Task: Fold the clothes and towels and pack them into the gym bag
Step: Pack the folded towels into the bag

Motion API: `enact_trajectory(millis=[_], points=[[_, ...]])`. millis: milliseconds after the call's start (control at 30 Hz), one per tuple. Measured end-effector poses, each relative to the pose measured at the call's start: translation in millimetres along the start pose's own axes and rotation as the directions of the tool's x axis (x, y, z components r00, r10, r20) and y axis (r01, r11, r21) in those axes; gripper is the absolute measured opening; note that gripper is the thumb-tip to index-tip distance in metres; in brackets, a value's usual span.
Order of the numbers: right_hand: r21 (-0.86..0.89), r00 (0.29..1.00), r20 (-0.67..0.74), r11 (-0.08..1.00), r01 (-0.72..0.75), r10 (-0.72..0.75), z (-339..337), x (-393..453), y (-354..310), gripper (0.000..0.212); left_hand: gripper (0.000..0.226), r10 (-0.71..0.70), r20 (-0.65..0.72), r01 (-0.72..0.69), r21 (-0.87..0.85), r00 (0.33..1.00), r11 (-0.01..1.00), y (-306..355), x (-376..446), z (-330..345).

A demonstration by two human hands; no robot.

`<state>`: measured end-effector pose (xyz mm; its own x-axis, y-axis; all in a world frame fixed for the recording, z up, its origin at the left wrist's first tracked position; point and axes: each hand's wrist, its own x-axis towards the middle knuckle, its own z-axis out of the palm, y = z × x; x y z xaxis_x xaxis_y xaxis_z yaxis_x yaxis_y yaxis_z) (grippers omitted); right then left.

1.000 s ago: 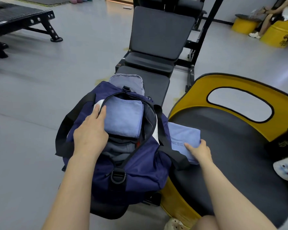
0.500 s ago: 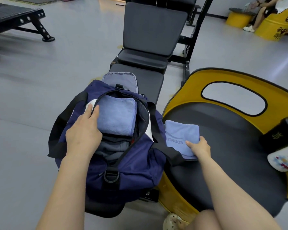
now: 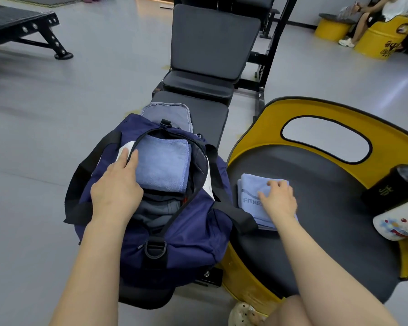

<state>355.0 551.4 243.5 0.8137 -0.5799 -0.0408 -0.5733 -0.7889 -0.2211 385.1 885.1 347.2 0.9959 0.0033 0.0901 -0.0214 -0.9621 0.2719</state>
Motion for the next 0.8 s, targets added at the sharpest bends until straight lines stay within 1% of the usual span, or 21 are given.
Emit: enact_trajectory(millis=[33,67,167,233,300,400,433,500,600,733,800], points=[[0.014,0.999,0.048,1.000,0.012,-0.012,1.6,-1.9,-10.4,0.045,0.071,0.000,-0.002,0.000,-0.002,1.000,1.000,0.1,0.2,-0.2],[0.001,0.995,0.092,1.000,0.023,-0.023,4.7,-4.0,-19.2,0.051,0.071,-0.001,-0.001,0.001,-0.006,1.000,1.000,0.4,0.2,-0.5],[-0.144,0.982,0.183,0.987,0.066,-0.039,14.2,-9.3,-35.4,0.074,0.071,-0.004,0.003,0.004,-0.009,1.000,1.000,1.7,-0.8,-0.7],[-0.218,0.978,0.204,0.972,0.082,-0.037,16.8,-9.4,-38.5,0.076,0.070,-0.001,0.003,0.001,-0.004,1.000,1.000,1.3,-1.2,-0.6],[-0.235,0.981,0.192,0.969,0.081,-0.035,17.2,-7.7,-38.9,0.065,0.070,0.003,0.001,-0.003,-0.003,1.000,1.000,0.2,-1.3,-0.4],[-0.231,0.987,0.155,0.970,0.070,-0.034,14.4,-5.3,-39.3,0.038,0.069,0.002,0.001,-0.002,-0.004,1.000,1.000,0.1,-0.2,-0.7],[-0.239,0.989,0.147,0.968,0.070,-0.035,12.3,-4.4,-39.7,0.033,0.068,0.001,0.002,-0.001,-0.005,1.000,1.000,0.5,-0.1,-0.7],[-0.249,0.990,0.138,0.966,0.072,-0.038,7.5,-1.9,-41.2,0.028,0.067,-0.003,0.002,0.003,-0.006,1.000,1.000,1.4,-0.4,-1.0],[-0.206,0.993,0.106,0.975,0.078,-0.057,-2.5,-1.3,-47.5,0.019,0.066,-0.004,-0.003,0.004,-0.010,1.000,1.000,1.8,-0.4,-1.2],[-0.079,0.991,0.029,0.988,0.133,-0.132,-19.0,-8.6,-59.8,0.020,0.066,-0.007,-0.002,0.007,-0.014,1.000,1.000,1.1,0.0,-0.6],[0.016,0.989,0.024,0.989,0.146,-0.147,-21.8,-10.9,-61.5,0.020,0.066,-0.006,-0.002,0.006,-0.017,1.000,1.000,1.1,0.2,-0.5]])
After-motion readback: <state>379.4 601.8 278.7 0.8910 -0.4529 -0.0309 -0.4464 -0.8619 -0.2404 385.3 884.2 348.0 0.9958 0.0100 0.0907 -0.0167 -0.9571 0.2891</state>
